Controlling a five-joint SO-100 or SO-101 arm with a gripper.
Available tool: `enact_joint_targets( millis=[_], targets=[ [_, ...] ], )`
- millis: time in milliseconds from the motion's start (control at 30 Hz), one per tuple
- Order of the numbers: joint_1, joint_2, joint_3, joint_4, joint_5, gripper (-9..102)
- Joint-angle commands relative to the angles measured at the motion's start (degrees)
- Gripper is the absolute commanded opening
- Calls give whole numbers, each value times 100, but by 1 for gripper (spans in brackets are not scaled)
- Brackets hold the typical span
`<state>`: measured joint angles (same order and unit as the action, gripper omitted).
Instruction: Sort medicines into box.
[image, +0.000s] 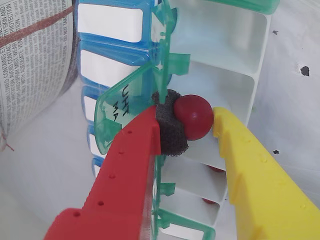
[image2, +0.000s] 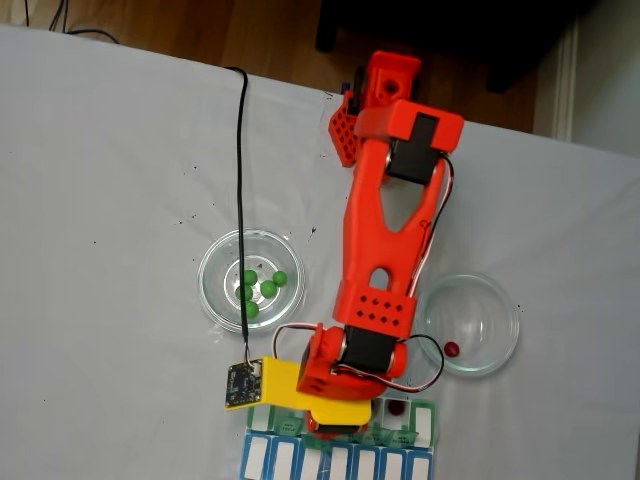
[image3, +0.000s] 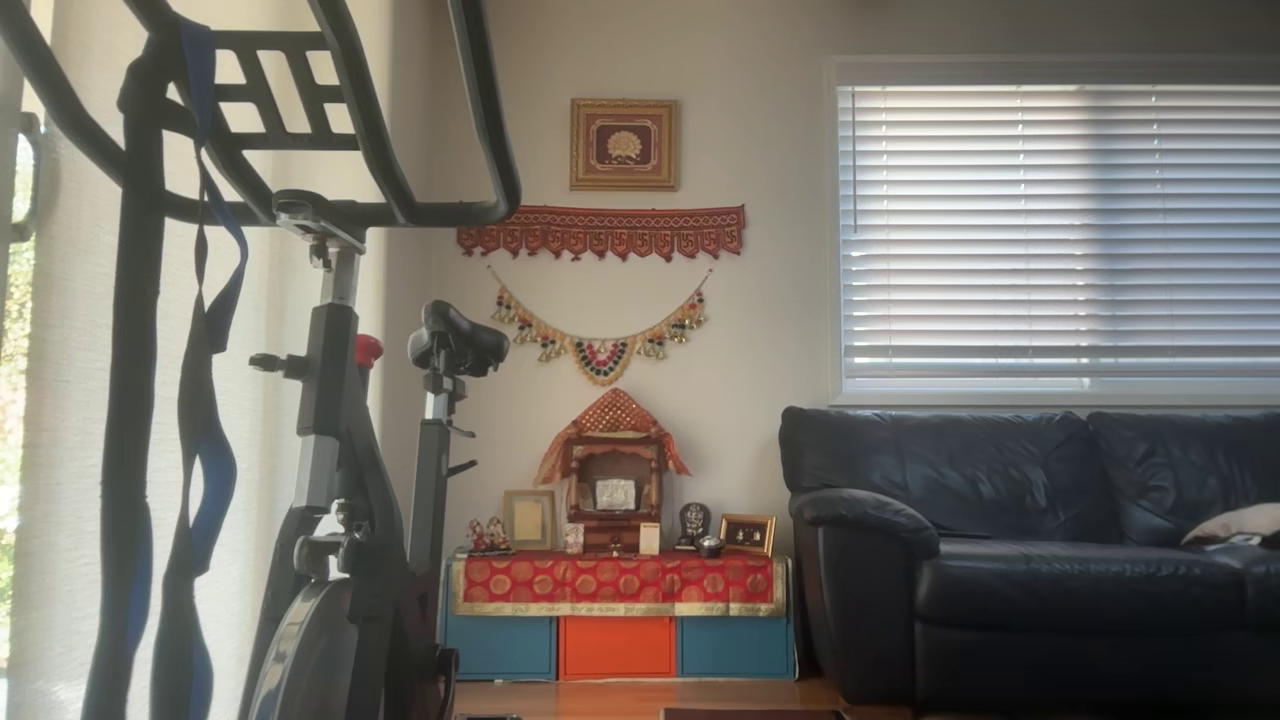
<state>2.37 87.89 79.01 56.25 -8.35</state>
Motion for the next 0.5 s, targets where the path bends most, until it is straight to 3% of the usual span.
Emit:
enact_joint_targets(
  millis=[0, 467],
  targets=[
    [-105, 202, -475, -97, 18, 2],
    [-88, -316, -1169, 396, 62, 19]
  ],
)
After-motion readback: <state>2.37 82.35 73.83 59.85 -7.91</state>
